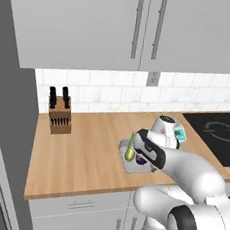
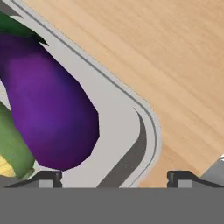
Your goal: Take the meat container that has the steak and place it on the second highest rack of the freezer. Then take the vegetable container that has the corn and eggplant and place it on the highest rack of the freezer.
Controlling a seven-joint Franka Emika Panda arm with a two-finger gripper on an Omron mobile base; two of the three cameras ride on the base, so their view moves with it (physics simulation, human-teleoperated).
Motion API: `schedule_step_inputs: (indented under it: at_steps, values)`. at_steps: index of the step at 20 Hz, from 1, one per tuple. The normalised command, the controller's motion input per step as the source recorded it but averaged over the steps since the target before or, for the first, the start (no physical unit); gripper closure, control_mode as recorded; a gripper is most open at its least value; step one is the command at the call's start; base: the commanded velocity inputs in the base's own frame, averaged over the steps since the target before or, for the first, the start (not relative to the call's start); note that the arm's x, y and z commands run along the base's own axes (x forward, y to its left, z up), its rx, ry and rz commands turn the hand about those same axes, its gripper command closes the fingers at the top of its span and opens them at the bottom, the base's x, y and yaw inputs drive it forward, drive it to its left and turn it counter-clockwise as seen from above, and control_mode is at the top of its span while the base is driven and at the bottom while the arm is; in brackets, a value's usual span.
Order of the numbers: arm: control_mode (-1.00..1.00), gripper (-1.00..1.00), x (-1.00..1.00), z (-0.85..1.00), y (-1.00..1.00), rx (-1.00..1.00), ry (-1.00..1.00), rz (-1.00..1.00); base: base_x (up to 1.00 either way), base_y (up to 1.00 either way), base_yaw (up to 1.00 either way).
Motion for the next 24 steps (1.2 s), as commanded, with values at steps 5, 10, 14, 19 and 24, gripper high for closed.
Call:
schedule_step_inputs:
  at_steps: [5,10,14,19,24]
  values:
    - [-1.0,-1.0,-0.06,-0.56,0.0,-0.03,0.0,-0.03,0.0,0.0,0.0]
    - [-1.0,-1.0,-0.36,-0.67,0.0,0.0,0.01,-0.03,0.0,0.0,0.0]
    - [-1.0,-1.0,-0.66,-0.75,0.0,0.0,0.0,0.0,0.0,0.0,0.0]
    - [-1.0,-1.0,-0.65,-0.5,-0.08,0.0,0.0,-0.01,0.0,0.0,0.0]
    - [-1.0,1.0,-0.01,-0.24,-0.09,0.0,0.16,-0.05,0.0,0.0,0.0]
